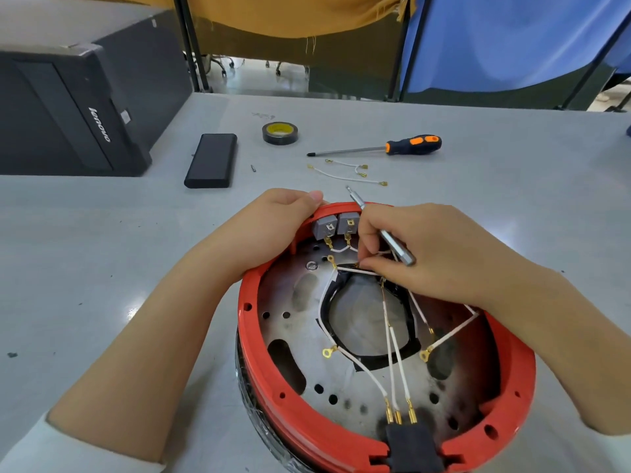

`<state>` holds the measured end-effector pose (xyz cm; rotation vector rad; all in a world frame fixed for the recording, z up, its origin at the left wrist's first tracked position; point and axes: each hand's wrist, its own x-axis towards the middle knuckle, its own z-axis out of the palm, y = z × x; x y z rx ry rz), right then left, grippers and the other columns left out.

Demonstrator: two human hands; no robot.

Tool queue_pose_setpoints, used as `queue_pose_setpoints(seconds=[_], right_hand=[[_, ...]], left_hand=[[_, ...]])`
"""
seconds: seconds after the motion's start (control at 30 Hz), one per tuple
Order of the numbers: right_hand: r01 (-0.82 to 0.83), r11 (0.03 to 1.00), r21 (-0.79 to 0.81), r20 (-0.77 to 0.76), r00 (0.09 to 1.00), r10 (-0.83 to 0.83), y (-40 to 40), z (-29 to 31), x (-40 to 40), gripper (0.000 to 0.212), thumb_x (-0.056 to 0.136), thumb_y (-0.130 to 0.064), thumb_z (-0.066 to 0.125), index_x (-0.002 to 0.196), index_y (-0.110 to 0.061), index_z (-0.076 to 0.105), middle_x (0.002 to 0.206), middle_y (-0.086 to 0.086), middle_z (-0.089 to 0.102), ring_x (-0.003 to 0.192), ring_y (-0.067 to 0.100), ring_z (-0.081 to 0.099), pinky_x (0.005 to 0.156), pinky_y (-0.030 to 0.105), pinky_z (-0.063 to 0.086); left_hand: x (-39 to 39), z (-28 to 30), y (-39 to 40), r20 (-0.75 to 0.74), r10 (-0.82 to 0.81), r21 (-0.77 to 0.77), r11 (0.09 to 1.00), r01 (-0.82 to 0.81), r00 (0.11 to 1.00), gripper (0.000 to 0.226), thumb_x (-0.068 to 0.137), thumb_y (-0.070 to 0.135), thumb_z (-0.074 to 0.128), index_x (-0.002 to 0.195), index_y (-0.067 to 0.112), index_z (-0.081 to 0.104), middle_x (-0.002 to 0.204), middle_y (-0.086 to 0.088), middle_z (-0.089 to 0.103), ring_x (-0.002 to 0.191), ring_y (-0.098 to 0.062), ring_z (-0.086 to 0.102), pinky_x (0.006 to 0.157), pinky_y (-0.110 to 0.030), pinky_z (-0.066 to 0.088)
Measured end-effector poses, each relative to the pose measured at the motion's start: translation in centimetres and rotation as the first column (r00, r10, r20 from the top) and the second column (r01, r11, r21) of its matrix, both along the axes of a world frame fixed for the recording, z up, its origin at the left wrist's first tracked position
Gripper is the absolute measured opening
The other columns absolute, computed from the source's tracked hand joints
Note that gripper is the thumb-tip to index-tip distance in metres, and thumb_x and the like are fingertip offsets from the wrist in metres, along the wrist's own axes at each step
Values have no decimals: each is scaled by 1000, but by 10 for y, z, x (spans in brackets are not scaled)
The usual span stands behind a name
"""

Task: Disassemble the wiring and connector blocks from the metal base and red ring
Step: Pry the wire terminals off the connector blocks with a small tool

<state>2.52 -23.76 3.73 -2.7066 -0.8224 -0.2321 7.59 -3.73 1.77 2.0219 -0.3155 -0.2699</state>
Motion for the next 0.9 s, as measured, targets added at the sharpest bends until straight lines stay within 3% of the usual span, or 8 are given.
queue_pose_setpoints(seconds=[0.1,0.23,0.37,0.5,0.6,0.67,0.77,0.9], right_hand=[[6,1000,-19,-21,1000,-6,0,0,0,29,77,-35,67,82,-37,39,83,-11,66,73,12,58,66,37,47],[-8,997,-72,-1,1000,8,0,-1,2,30,77,-36,69,81,-34,39,79,-11,62,69,11,52,61,31,44],[-37,997,-74,-7,999,37,3,-1,1,34,78,-28,70,75,-34,37,77,-12,57,68,12,48,59,31,42],[-16,993,121,-32,999,20,6,2,0,38,79,-24,71,71,-39,37,78,-11,63,70,11,54,62,33,46],[-5,898,441,-7,1000,9,4,4,-1,37,81,-16,72,75,-32,39,81,-8,65,68,13,61,61,26,48],[-14,801,598,34,999,-7,3,5,-1,36,83,-8,69,79,-26,39,81,-3,63,69,10,61,61,13,44],[-34,759,650,75,997,-20,4,6,-1,39,84,-3,67,82,-28,37,83,-5,62,72,7,60,62,9,43],[-50,746,664,37,999,33,6,4,0,37,84,-6,66,82,-29,37,84,-1,63,68,7,63,61,11,45]], left_hand=[[-1,1,0,3,-3,24,1000,3,1000,43,98,45,39,99,18,71,102,-16,68,95,-34,64,94,-43,44],[-2,2,0,8,-19,53,998,19,1000,48,97,47,38,103,8,66,108,-23,63,84,-24,61,97,-47,43],[-1,2,0,10,-17,77,997,17,1000,48,98,47,37,103,10,66,107,-23,63,99,-38,61,97,-50,43],[-3,3,-2,39,8,89,996,-11,999,41,98,45,39,98,19,70,100,-16,68,96,-32,62,91,-41,46],[-5,3,-4,204,73,127,987,-101,976,24,95,39,47,101,29,68,95,10,69,91,-4,62,81,-12,43],[-9,6,-6,388,65,145,981,-130,920,19,92,35,54,107,31,65,98,20,64,93,8,56,81,-3,37],[-16,12,-7,630,-87,214,975,-66,771,23,88,31,62,111,28,63,107,18,62,107,1,50,92,-5,30],[-22,19,-9,727,-244,298,954,24,642,19,84,33,68,100,22,68,91,10,65,92,-10,55,83,-21,40]])
